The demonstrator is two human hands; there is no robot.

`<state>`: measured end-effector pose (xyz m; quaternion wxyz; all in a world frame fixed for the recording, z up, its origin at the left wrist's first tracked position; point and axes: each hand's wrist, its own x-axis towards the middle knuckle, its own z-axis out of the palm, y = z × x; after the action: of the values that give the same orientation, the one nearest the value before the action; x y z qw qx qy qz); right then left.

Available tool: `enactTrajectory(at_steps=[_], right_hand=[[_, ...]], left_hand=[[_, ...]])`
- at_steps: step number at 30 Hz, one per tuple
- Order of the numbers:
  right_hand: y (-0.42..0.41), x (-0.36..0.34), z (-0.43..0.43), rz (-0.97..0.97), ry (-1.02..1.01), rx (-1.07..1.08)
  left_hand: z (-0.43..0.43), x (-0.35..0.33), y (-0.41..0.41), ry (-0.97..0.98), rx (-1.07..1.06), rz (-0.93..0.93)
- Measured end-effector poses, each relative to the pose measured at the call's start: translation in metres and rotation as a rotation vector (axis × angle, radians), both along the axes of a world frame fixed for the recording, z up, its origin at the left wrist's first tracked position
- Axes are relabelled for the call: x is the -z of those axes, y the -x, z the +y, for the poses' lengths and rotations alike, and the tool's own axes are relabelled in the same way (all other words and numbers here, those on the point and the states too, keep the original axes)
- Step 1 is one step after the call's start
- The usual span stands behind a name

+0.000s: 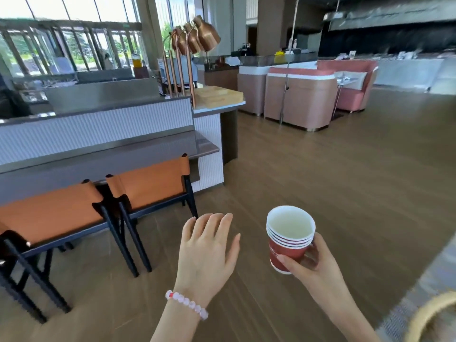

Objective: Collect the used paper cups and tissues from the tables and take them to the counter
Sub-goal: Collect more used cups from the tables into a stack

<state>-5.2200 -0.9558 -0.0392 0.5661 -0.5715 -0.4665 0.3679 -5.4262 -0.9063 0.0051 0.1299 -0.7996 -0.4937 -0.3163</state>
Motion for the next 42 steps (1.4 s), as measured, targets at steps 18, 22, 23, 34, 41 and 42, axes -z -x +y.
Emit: enactTrajectory(at_steps=[18, 22, 23, 34, 41, 42], right_hand=[[-0.163, 0.013, 0.270, -0.024, -0.001, 0.312], [-0.219, 0.009, 0.321, -0.031, 0.000, 0.376], [-0.232, 0.008, 0.330, -0.032, 0.006, 0.395], [-0.385, 0.020, 0.415, -0.099, 0.042, 0.732], [-0.491, 0.012, 0.488, -0.081, 0.050, 0.959], [-0.506, 0.010, 0.496, -0.080, 0.050, 0.989]], left_hand=[[0.319, 0.029, -0.181, 0.112, 0.324, 0.040], [0.387, 0.023, -0.246, 0.101, 0.398, 0.061], [0.401, 0.024, -0.262, 0.101, 0.422, 0.061], [0.544, 0.042, -0.460, 0.085, 0.740, 0.048], [0.641, 0.029, -0.608, 0.046, 0.974, 0.049], [0.651, 0.025, -0.630, 0.042, 1.009, 0.046]])
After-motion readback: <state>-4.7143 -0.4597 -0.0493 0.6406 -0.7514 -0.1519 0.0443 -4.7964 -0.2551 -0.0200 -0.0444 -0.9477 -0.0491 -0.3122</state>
